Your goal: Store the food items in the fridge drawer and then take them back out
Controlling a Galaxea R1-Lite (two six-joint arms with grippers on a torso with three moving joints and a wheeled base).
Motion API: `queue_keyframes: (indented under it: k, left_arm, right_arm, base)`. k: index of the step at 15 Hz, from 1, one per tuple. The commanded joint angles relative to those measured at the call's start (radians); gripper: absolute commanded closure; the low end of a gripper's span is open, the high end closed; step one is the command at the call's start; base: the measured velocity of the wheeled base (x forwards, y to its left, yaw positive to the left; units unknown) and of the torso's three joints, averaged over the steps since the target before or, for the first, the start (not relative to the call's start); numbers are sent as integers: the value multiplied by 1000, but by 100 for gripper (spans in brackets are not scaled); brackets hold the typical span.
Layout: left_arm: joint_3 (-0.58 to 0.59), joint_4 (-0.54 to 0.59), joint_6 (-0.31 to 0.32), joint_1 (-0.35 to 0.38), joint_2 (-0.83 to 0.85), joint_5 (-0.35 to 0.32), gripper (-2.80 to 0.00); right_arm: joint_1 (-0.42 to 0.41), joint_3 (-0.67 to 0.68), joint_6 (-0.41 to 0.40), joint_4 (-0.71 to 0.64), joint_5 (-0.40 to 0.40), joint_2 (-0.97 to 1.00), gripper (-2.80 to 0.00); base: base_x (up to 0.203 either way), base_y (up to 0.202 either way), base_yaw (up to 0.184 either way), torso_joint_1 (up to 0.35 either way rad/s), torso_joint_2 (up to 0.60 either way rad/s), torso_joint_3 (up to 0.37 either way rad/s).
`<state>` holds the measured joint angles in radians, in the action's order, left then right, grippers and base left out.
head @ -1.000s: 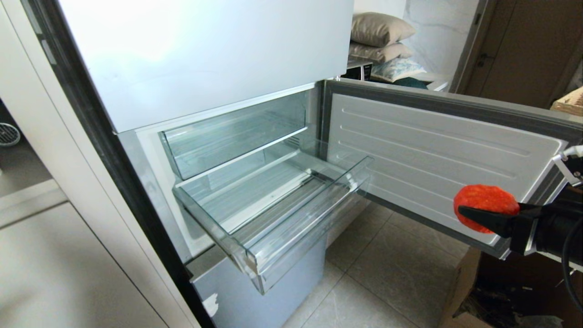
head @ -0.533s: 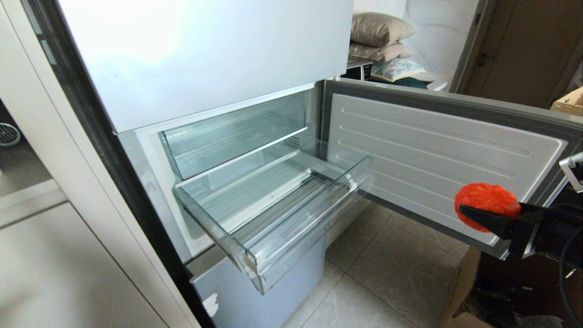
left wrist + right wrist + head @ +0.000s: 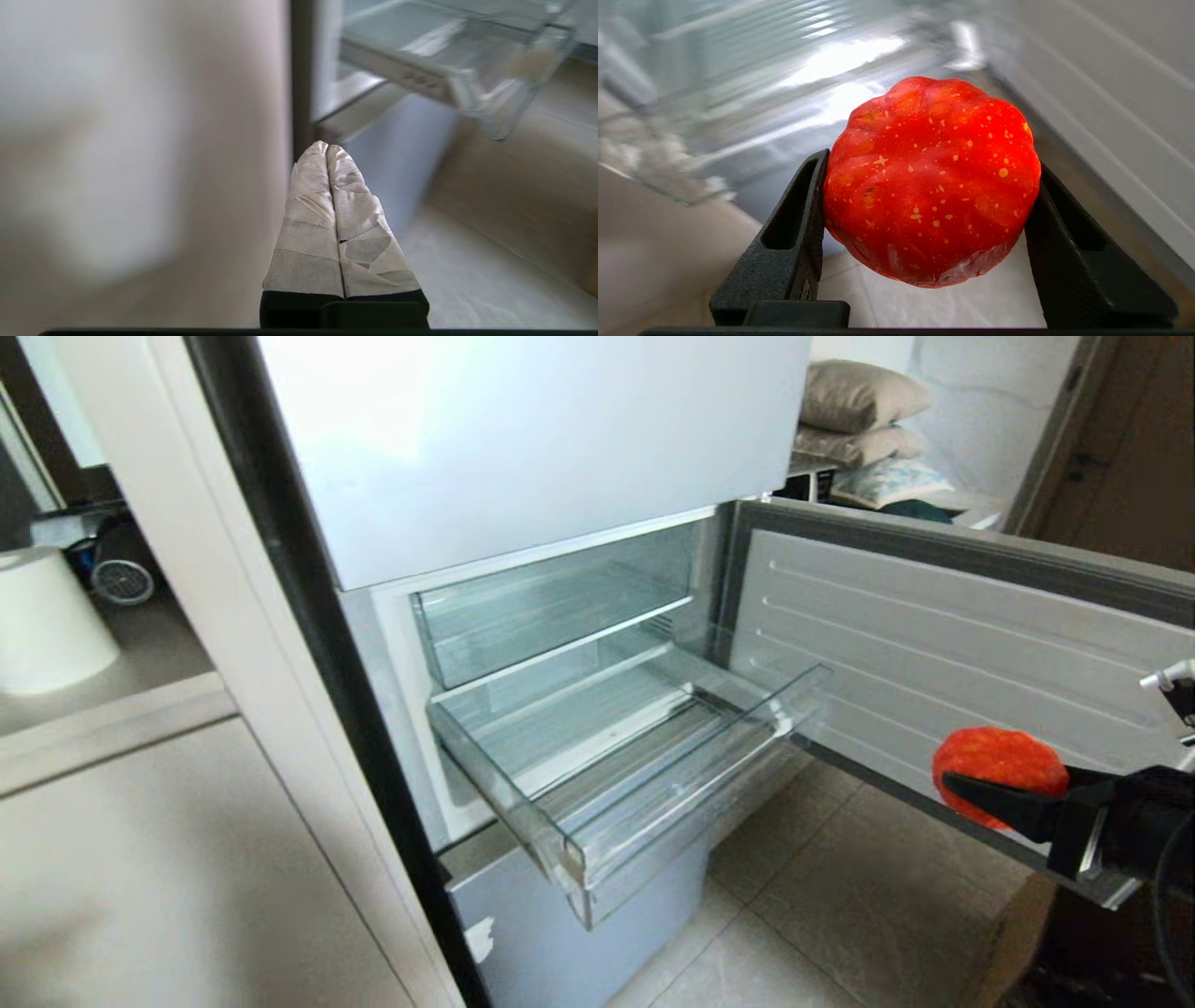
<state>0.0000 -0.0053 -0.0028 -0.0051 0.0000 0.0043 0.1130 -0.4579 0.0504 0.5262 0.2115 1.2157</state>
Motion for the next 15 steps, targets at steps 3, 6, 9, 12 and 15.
queue_keyframes:
  k: [3, 6, 9, 12, 15]
  left_arm:
    - [0, -1, 0, 1, 2, 0, 0]
    - [0, -1, 0, 1, 2, 0, 0]
    - [0, -1, 0, 1, 2, 0, 0]
    - [0, -1, 0, 1, 2, 0, 0]
    - [0, -1, 0, 1, 2, 0, 0]
  right_arm:
    - [-18, -3, 0, 3, 0, -2, 0]
    - [-29, -7, 1, 8, 1, 18, 0]
    - [-30, -7, 6, 17, 3, 69, 0]
    - [-46, -7, 6, 65, 15, 136, 0]
    - [-54, -94, 4, 76, 28, 193, 0]
  base:
    - [-3, -11, 175, 4, 2, 4]
    - [0, -9, 172, 6, 1, 5]
    - [0, -9, 174, 5, -3, 5]
    - [3, -9, 163, 1, 2, 4]
    - [1, -2, 62, 2, 3, -1]
